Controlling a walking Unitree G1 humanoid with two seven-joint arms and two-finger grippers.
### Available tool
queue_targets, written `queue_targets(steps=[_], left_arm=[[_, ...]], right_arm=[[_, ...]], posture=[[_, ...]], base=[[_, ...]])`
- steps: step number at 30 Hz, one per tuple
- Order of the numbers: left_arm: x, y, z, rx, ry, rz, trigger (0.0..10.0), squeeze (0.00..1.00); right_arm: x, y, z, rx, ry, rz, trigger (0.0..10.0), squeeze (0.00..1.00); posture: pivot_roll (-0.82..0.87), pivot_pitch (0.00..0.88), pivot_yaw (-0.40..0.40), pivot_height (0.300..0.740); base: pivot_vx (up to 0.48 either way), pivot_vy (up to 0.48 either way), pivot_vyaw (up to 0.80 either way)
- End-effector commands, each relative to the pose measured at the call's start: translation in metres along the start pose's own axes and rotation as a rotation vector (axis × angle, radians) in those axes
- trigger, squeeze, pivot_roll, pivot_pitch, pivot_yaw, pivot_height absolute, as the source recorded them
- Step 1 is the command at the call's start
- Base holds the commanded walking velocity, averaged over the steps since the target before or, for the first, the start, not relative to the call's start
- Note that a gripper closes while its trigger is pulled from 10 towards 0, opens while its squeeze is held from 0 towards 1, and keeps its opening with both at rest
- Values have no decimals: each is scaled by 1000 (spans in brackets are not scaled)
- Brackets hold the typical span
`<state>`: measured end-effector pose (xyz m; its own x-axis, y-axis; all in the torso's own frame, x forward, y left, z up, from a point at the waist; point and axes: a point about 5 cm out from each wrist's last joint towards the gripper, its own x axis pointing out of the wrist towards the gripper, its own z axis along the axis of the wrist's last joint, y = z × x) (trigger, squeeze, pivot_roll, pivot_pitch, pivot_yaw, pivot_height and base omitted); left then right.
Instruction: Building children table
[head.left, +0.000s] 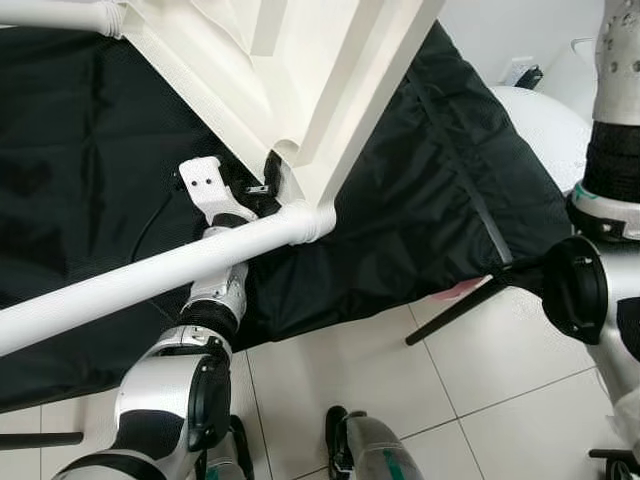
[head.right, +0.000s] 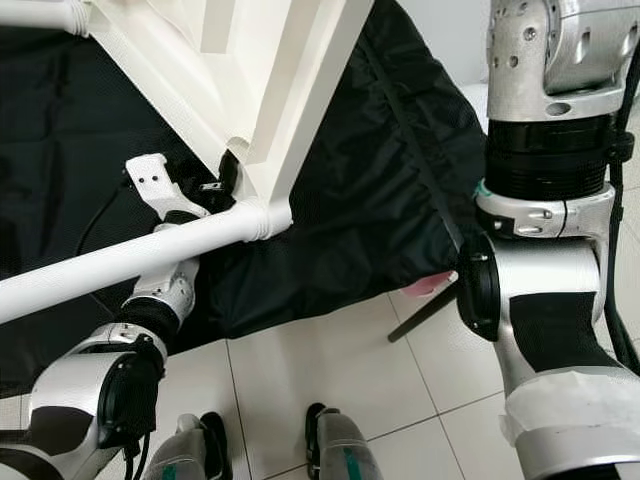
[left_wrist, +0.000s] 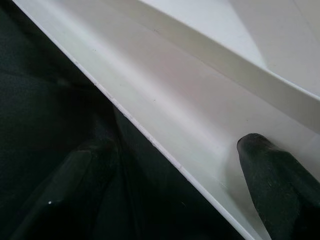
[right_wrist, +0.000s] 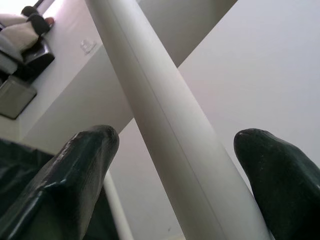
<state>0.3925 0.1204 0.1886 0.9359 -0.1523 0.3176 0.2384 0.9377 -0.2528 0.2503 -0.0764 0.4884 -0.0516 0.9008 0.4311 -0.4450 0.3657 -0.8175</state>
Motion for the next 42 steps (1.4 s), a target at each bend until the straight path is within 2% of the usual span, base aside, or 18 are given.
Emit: queue_targets(steps=[1,4,5,6,9,13,16,19,20,21,22,24,26,34,39,40,41,42], left_arm=[[9,-23,-5,-5,70,-51,10000,0],[10,-25,-4,-9,67,-54,10000,0],[11,-27,-3,-11,67,-57,10000,0],[11,-27,-3,-11,67,-57,10000,0],[16,-31,-1,-14,72,-64,10000,0],[17,-33,1,-20,70,-66,10000,0],[19,-34,3,-26,64,-63,10000,0],[20,-34,4,-29,61,-62,10000,0],[20,-35,4,-31,59,-62,10000,0],[20,-35,4,-31,59,-62,10000,0],[21,-36,5,-32,59,-64,10000,0],[21,-36,5,-32,59,-64,10000,0],[21,-37,5,-36,60,-68,10000,0],[23,-40,6,-43,61,-70,10000,0],[22,-35,6,-27,59,-61,10000,0],[22,-33,6,-18,58,-58,10000,0],[22,-33,6,-18,58,-58,10000,0],[21,-31,7,-11,56,-56,10000,0]], right_arm=[[17,14,7,-27,-41,98,10000,0],[16,6,14,-66,-67,57,10000,0],[14,0,25,-118,-114,26,10000,0],[14,0,25,-118,-114,26,10000,0],[11,-1,50,-202,-205,23,10000,0],[8,2,65,-207,-286,26,10000,0],[7,3,71,-159,-331,30,10000,0],[7,4,71,-132,-336,41,10000,0],[8,5,68,-75,-336,55,10000,0],[8,5,68,-75,-336,55,10000,0],[11,7,63,-27,-310,81,10000,0],[11,7,63,-27,-310,81,10000,0],[14,10,53,25,-268,102,10000,0],[17,10,42,45,-219,92,10000,0],[16,4,35,68,-179,38,10000,0],[6,-8,26,71,-150,7,10000,0],[6,-8,26,71,-150,7,10000,0],[-3,-18,19,77,-124,-25,10000,0]], posture=[[-303,207,-73,740],[-301,206,-75,740],[-305,207,-79,740],[-305,207,-79,740],[-304,205,-89,740],[-296,201,-98,740],[-289,197,-105,740],[-287,196,-106,740],[-287,195,-105,740],[-287,195,-105,740],[-291,196,-102,740],[-291,196,-102,740],[-297,195,-102,740],[-303,192,-104,740],[-286,193,-103,740],[-280,196,-100,740],[-280,196,-100,740],[-271,198,-92,740]], base=[[0,0,0],[0,0,0],[0,0,0],[0,0,0],[0,0,0],[0,0,0],[0,0,0],[0,0,0],[0,0,0],[0,0,0],[0,0,0],[0,0,0],[0,0,0],[0,0,0],[0,0,0],[0,0,0],[0,0,0],[0,0,0]])
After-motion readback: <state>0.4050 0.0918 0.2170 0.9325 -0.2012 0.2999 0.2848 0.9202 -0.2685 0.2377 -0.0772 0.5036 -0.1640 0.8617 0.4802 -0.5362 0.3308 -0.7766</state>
